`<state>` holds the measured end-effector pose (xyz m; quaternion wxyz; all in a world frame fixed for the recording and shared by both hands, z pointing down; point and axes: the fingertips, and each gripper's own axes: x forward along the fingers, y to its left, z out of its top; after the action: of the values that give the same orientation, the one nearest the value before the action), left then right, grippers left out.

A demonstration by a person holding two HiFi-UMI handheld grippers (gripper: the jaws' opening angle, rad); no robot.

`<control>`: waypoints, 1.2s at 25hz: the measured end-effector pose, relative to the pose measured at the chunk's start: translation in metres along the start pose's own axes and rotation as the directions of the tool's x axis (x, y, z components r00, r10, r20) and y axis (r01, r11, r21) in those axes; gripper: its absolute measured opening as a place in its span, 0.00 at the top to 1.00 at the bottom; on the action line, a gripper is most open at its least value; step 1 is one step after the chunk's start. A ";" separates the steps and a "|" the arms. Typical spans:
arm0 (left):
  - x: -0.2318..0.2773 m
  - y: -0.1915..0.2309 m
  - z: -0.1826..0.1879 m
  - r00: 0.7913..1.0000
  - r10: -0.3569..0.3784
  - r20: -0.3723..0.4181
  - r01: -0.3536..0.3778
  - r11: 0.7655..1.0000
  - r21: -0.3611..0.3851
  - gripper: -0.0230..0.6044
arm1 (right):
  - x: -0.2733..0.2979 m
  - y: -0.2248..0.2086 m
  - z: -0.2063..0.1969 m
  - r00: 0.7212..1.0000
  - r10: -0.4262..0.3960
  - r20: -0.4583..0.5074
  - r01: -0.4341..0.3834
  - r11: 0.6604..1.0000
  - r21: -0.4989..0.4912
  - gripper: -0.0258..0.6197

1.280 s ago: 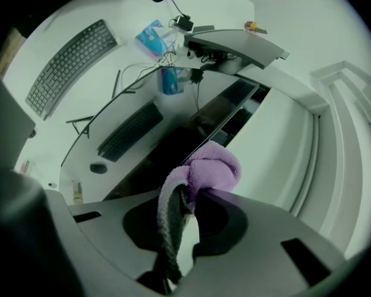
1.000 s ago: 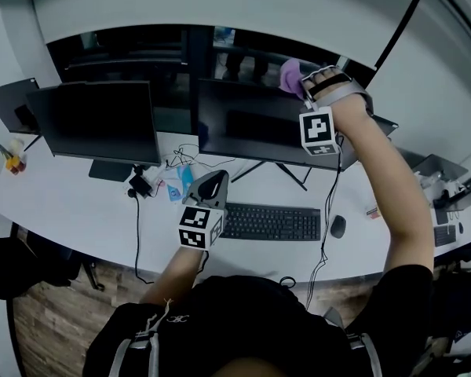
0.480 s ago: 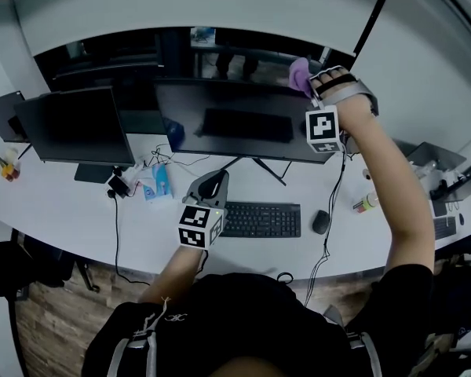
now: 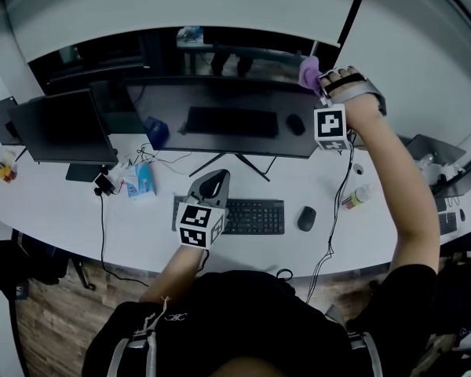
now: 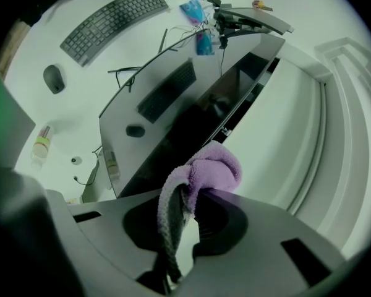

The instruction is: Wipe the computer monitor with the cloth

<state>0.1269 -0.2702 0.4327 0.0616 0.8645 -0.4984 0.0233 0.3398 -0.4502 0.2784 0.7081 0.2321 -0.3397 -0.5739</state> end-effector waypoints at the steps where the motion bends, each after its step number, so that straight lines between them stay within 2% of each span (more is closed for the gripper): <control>1: 0.002 -0.005 -0.002 1.000 0.002 0.000 -0.002 1.000 0.000 0.94 | 0.001 0.006 -0.006 1.000 0.006 -0.006 -0.006 1.000 0.009 0.84; 7: 0.011 -0.035 -0.008 1.000 0.015 0.001 -0.015 1.000 -0.003 0.94 | 0.005 0.032 -0.035 1.000 -0.012 -0.006 0.012 0.994 0.105 0.84; 15: 0.014 -0.057 -0.009 1.000 0.021 -0.010 -0.021 1.000 0.021 0.94 | 0.009 0.064 -0.073 0.996 -0.026 -0.085 0.044 0.976 0.215 0.84; 23: 0.015 -0.073 -0.011 0.999 0.006 -0.036 -0.004 0.998 0.055 0.94 | 0.016 0.081 -0.091 0.991 -0.044 -0.125 0.084 0.941 0.329 0.84; 26: 0.014 -0.074 -0.010 0.999 0.006 -0.043 -0.003 0.998 0.065 0.94 | 0.018 0.087 -0.094 0.993 -0.035 -0.115 0.083 0.892 0.444 0.84; 28: 0.013 -0.073 -0.010 0.999 0.009 -0.045 -0.006 0.998 0.070 0.94 | 0.019 0.093 -0.096 0.995 -0.025 -0.100 0.076 0.833 0.548 0.84; 30: 0.012 -0.072 -0.010 0.999 0.014 -0.047 -0.011 0.997 0.071 0.94 | 0.020 0.098 -0.096 0.997 -0.022 -0.080 0.069 0.757 0.650 0.84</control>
<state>0.1957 -0.2435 0.4382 0.0423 0.8623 -0.5009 0.0618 0.4779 -0.4527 0.2895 0.5802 0.4912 -0.4881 -0.4289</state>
